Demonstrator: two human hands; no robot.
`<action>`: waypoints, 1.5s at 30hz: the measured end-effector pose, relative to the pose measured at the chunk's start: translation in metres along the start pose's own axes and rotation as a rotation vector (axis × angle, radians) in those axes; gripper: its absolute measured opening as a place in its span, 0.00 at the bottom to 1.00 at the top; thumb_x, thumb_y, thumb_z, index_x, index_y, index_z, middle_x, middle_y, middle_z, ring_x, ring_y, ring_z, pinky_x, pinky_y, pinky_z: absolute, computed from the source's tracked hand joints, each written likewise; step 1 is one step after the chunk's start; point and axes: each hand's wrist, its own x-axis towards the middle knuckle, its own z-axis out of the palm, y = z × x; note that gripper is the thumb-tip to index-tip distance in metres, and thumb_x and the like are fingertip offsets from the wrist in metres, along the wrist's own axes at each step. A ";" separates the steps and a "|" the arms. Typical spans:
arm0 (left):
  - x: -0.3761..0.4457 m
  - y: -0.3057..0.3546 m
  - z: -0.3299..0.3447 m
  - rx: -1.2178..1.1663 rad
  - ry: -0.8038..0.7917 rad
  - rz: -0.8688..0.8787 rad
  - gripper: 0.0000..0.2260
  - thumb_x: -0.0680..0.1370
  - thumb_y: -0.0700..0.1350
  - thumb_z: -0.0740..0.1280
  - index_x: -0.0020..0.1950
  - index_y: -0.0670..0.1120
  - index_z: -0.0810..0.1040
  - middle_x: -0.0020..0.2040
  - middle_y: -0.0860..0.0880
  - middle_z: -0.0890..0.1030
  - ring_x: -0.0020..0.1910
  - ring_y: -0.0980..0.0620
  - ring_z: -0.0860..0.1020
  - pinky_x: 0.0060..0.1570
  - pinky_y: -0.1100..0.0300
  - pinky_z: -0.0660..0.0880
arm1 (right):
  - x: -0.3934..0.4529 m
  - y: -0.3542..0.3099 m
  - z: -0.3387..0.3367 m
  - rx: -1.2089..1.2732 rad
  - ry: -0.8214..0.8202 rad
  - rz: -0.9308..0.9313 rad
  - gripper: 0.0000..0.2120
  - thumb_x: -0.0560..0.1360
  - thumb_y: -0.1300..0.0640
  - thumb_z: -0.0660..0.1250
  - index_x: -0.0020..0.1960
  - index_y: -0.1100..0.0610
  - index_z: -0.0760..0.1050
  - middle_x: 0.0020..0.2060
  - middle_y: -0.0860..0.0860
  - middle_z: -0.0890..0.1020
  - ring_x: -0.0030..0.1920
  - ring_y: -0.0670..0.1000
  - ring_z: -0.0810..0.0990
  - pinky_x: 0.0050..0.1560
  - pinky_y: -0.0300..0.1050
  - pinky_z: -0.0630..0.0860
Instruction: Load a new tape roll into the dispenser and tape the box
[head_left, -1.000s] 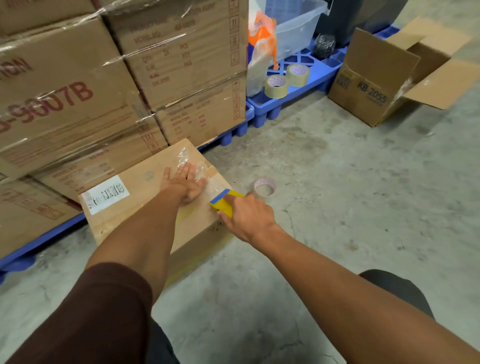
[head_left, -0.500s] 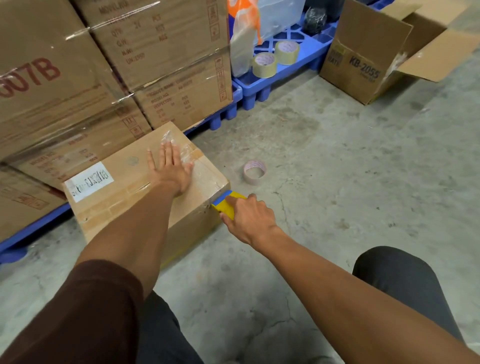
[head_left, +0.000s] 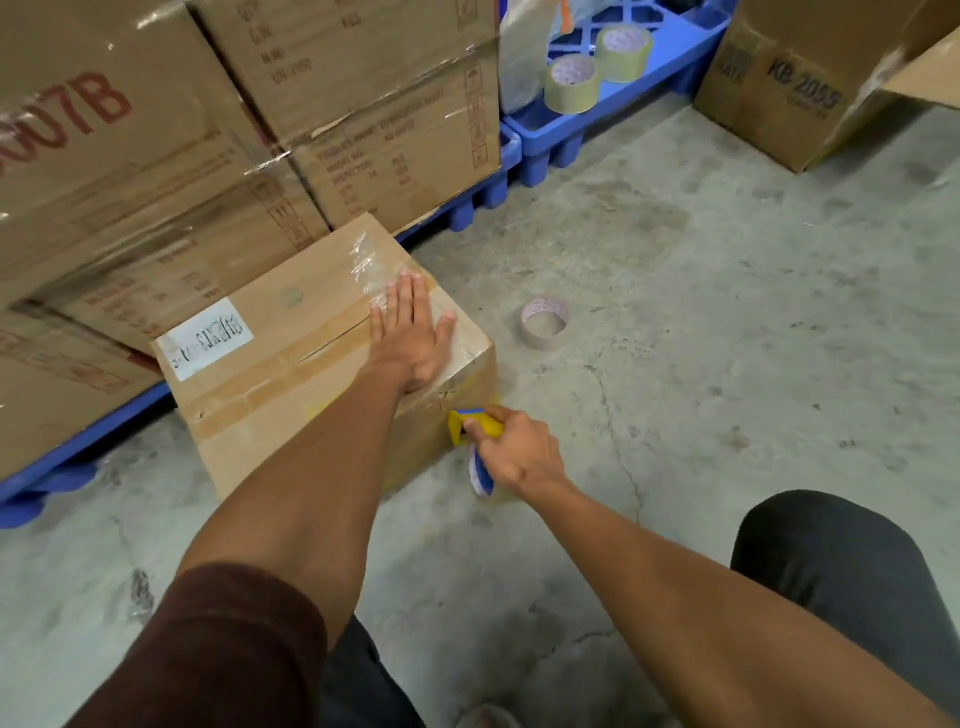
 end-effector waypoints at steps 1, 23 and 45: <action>0.000 -0.001 0.000 -0.012 -0.019 -0.003 0.33 0.81 0.61 0.41 0.80 0.46 0.33 0.81 0.49 0.32 0.80 0.50 0.33 0.78 0.44 0.35 | 0.002 0.006 -0.001 -0.006 -0.010 -0.022 0.27 0.75 0.35 0.62 0.70 0.43 0.73 0.62 0.59 0.81 0.63 0.64 0.77 0.64 0.55 0.74; -0.039 -0.097 -0.037 -0.034 0.110 -0.044 0.26 0.83 0.57 0.50 0.80 0.50 0.56 0.81 0.50 0.58 0.80 0.46 0.55 0.77 0.42 0.50 | 0.026 -0.111 -0.034 0.274 0.058 -0.240 0.22 0.66 0.48 0.68 0.59 0.46 0.82 0.59 0.57 0.79 0.54 0.55 0.81 0.59 0.49 0.78; -0.112 -0.145 -0.024 -0.131 0.334 -0.345 0.23 0.81 0.50 0.60 0.76 0.48 0.66 0.78 0.47 0.65 0.77 0.46 0.62 0.77 0.50 0.57 | 0.134 -0.199 0.015 -0.356 -0.212 -0.895 0.21 0.79 0.41 0.63 0.62 0.55 0.80 0.58 0.56 0.84 0.59 0.57 0.80 0.61 0.51 0.74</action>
